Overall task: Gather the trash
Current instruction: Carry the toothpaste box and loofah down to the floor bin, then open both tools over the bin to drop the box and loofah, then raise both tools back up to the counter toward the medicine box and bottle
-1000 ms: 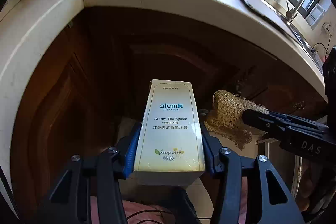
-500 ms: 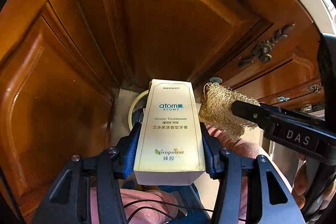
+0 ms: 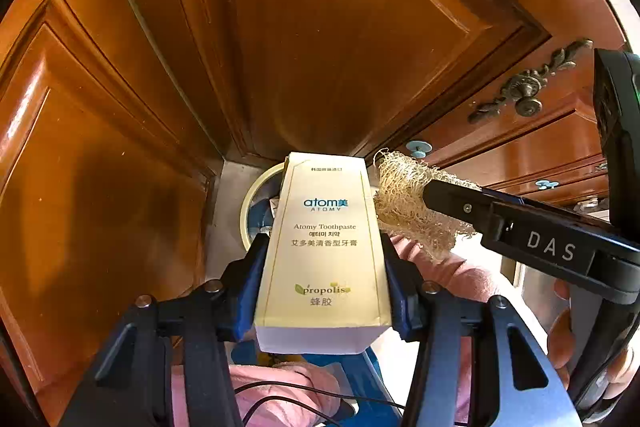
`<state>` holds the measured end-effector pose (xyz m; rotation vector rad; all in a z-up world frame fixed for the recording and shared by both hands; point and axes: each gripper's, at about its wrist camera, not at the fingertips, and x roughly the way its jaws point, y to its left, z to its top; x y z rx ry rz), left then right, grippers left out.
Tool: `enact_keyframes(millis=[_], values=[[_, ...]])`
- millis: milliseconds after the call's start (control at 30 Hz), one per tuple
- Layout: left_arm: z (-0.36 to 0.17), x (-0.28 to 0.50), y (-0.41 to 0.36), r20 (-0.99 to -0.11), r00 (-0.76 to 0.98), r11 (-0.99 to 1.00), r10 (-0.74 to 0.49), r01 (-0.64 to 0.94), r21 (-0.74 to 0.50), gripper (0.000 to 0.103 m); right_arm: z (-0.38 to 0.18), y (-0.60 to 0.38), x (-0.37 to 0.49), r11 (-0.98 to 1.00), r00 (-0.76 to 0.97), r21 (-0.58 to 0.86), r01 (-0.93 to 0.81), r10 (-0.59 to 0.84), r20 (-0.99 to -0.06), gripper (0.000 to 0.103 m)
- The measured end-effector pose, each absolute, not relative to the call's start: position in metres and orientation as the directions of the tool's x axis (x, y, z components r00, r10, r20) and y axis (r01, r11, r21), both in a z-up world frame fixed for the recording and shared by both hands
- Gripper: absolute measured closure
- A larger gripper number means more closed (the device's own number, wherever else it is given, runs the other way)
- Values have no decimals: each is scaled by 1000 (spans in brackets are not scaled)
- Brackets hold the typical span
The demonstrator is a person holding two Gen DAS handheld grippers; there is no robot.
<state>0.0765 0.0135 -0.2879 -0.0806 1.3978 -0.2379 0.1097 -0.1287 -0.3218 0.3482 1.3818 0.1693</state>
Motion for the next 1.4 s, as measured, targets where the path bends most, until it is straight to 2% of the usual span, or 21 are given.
enact_keyframes(millis=[167, 333, 500, 633, 767, 1400], values=[[-290, 84, 12, -969, 139, 975, -206, 115, -190, 52, -329, -126, 111, 935, 175, 347, 80, 329, -928, 55], [-292, 87, 12, -972, 136, 976, -193, 125, -176, 45, -328, -125, 112, 934, 171, 350, 69, 335, -927, 54], [-290, 87, 12, -973, 134, 977, -186, 126, -169, 44, -328, -124, 113, 936, 166, 348, 59, 335, -928, 53], [-287, 87, 15, -973, 138, 978, -184, 124, -167, 43, -327, -117, 111, 938, 162, 344, 36, 334, -929, 45], [-282, 84, 15, -973, 147, 979, -177, 126, -159, 41, -323, -115, 111, 936, 163, 351, 27, 342, -925, 45], [-231, 66, 27, -950, 243, 976, -199, 137, -170, 37, -263, -114, 88, 942, 266, 325, -79, 334, -904, 45]])
